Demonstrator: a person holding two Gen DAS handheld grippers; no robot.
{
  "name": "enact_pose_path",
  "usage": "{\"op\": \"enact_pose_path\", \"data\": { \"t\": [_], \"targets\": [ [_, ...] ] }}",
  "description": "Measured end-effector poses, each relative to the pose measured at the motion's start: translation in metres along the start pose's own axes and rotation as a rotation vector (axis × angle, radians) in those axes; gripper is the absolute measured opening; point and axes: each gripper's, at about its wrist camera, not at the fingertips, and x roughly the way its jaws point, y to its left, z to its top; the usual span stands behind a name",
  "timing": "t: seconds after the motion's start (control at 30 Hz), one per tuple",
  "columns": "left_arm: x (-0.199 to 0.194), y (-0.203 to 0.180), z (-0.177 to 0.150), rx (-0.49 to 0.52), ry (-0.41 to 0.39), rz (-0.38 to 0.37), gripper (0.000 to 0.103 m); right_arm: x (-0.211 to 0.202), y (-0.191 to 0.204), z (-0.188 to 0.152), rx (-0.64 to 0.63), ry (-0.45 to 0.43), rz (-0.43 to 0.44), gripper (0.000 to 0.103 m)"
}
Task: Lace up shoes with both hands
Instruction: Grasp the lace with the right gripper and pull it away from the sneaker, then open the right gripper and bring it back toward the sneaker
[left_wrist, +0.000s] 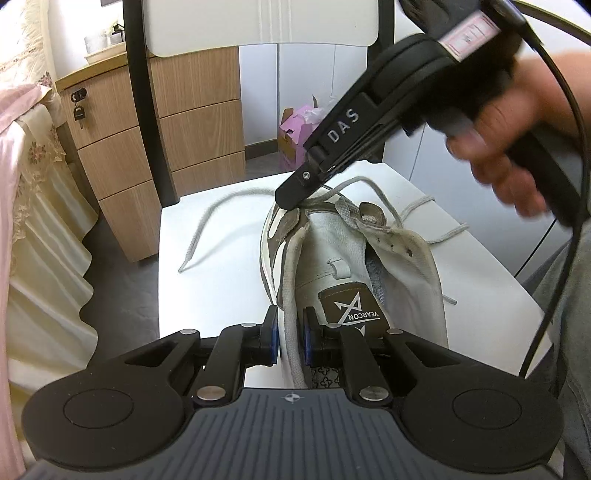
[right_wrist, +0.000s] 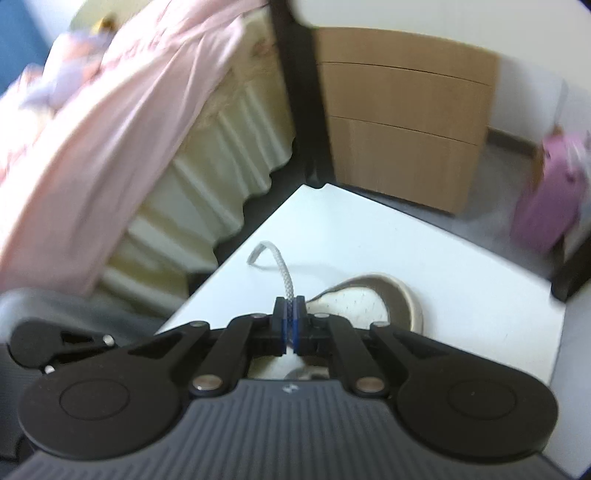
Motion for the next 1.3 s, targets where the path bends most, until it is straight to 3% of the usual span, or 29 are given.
{"op": "enact_pose_path", "data": {
  "t": [0.1, 0.2, 0.27, 0.37, 0.47, 0.6, 0.77, 1.0, 1.3],
  "targets": [
    [0.001, -0.001, 0.0, 0.005, 0.003, 0.004, 0.013, -0.003, -0.002, -0.012, 0.071, -0.066, 0.007, 0.009],
    [0.001, -0.003, 0.001, 0.006, 0.004, 0.008, 0.013, -0.005, -0.003, -0.021, 0.145, -0.125, 0.061, 0.041],
    [0.001, -0.003, 0.001, 0.007, 0.005, 0.009, 0.013, -0.005, 0.003, -0.028, 0.162, -0.172, 0.092, 0.069],
    [0.001, -0.004, 0.001, 0.011, 0.005, 0.011, 0.013, -0.002, 0.021, -0.036, 0.129, -0.228, 0.061, 0.086],
    [0.001, -0.004, 0.001, 0.014, 0.005, 0.011, 0.013, 0.002, 0.029, -0.039, 0.141, -0.26, 0.051, 0.096],
    [0.002, -0.006, 0.001, 0.021, 0.004, 0.015, 0.013, 0.01, 0.034, -0.041, 0.148, -0.287, 0.052, 0.103],
    [0.003, -0.009, 0.002, 0.032, 0.006, 0.027, 0.013, 0.013, 0.035, -0.042, 0.15, -0.292, 0.042, 0.103],
    [0.004, -0.011, 0.003, 0.042, 0.007, 0.04, 0.013, 0.019, 0.051, -0.045, 0.031, -0.268, -0.03, 0.103],
    [0.004, -0.01, 0.003, 0.036, 0.008, 0.026, 0.013, 0.014, 0.051, -0.056, 0.023, -0.304, -0.06, 0.103]
  ]
}}
